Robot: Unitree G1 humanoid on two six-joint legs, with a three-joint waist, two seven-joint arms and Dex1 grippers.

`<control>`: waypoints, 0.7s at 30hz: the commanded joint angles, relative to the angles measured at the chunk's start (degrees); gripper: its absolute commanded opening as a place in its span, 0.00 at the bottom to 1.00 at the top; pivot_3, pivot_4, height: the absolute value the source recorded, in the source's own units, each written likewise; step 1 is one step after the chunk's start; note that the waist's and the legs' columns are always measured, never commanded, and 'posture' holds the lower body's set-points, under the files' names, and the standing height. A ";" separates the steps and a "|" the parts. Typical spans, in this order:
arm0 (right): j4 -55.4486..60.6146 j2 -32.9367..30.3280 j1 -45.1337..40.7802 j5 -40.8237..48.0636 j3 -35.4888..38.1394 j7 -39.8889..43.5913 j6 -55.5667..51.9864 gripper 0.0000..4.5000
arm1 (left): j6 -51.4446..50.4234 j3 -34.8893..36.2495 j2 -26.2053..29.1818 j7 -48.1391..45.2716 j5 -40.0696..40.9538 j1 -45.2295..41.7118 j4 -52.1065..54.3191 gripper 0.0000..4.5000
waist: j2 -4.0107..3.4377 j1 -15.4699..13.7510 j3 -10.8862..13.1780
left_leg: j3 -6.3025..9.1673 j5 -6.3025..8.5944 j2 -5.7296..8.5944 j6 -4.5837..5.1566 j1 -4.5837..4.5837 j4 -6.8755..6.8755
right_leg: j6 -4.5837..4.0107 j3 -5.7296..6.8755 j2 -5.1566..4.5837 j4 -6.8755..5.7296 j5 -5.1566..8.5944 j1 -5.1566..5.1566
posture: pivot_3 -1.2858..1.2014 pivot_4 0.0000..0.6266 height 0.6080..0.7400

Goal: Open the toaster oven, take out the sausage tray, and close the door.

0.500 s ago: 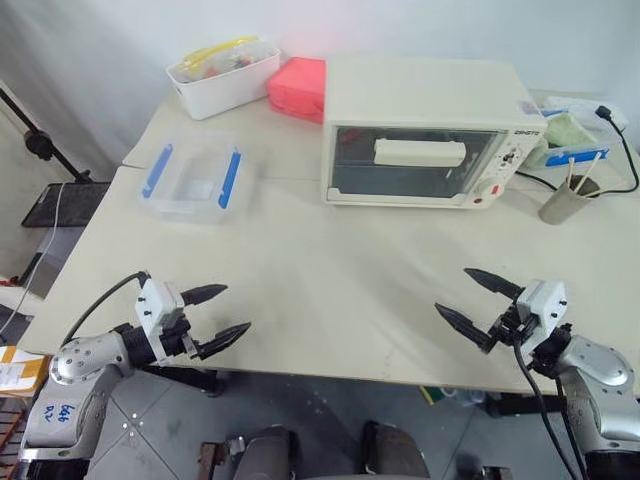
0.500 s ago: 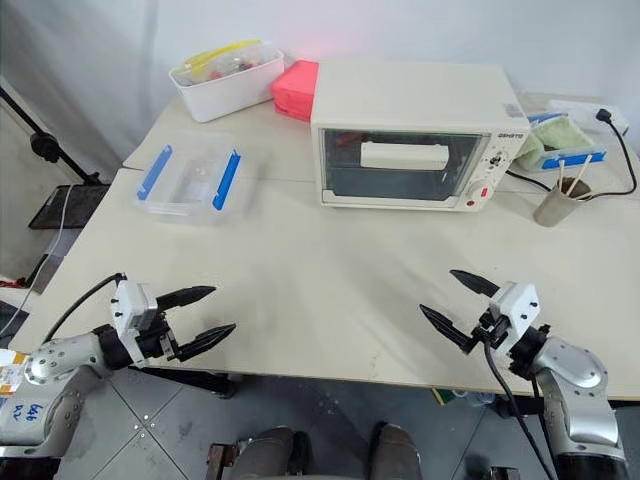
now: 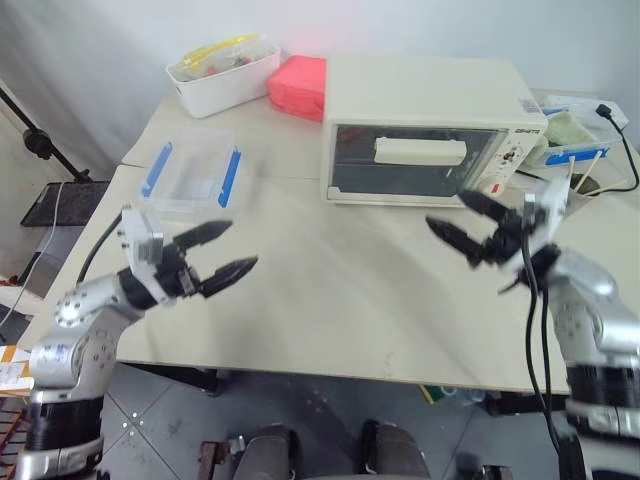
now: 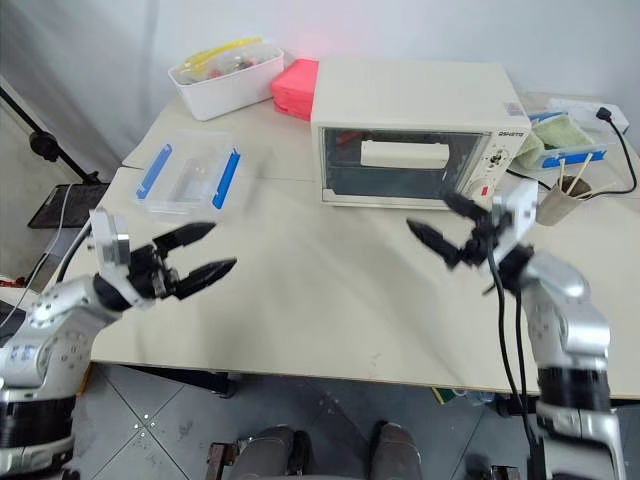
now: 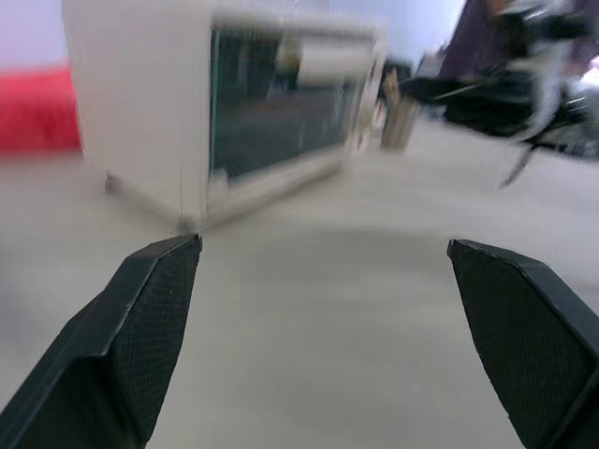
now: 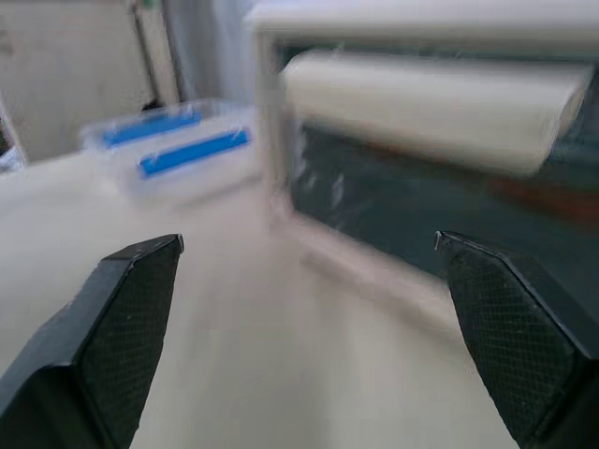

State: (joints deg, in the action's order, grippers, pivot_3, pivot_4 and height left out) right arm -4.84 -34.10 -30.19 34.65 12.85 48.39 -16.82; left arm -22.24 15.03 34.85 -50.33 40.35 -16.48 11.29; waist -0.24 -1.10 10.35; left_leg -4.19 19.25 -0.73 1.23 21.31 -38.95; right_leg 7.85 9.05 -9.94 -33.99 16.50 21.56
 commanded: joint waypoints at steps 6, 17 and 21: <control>-10.73 2.75 -9.06 -4.51 0.21 -0.77 6.22 1.00 | -2.50 -2.01 -2.14 0.41 1.83 -1.14 2.56 0.99 | 0.00 0.48 0.00 | -0.33 0.06 -0.07 -0.07 0.05 0.06 | 0.00 0.02 0.15 0.07 0.00 0.03 | 0.52 0.24 1.00; -12.59 2.54 -7.95 -4.69 1.42 1.22 5.91 1.00 | -2.13 -2.53 -3.46 1.17 1.10 0.85 3.72 0.99 | 0.00 1.34 0.00 | -0.45 0.06 -0.15 -0.07 0.04 0.02 | -0.01 -0.04 0.19 0.06 0.00 0.04 | 0.52 0.24 1.00; -15.06 1.96 -8.00 -6.70 0.73 0.38 6.09 1.00 | -1.89 -2.99 -3.97 1.38 0.70 0.91 3.79 0.99 | 0.00 1.22 0.01 | -0.46 0.06 -0.14 -0.07 0.05 0.01 | -0.01 -0.06 0.19 0.07 0.00 0.04 | 0.52 0.24 1.00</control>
State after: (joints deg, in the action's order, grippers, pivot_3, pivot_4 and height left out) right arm -20.34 -31.17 -37.89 28.25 12.50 48.97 -11.34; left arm -25.01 12.12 31.12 -49.20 41.04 -15.40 12.88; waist -0.24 0.12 10.35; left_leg -4.66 19.32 -0.87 1.16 21.36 -38.95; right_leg 7.84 9.00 -9.76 -33.93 16.51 21.59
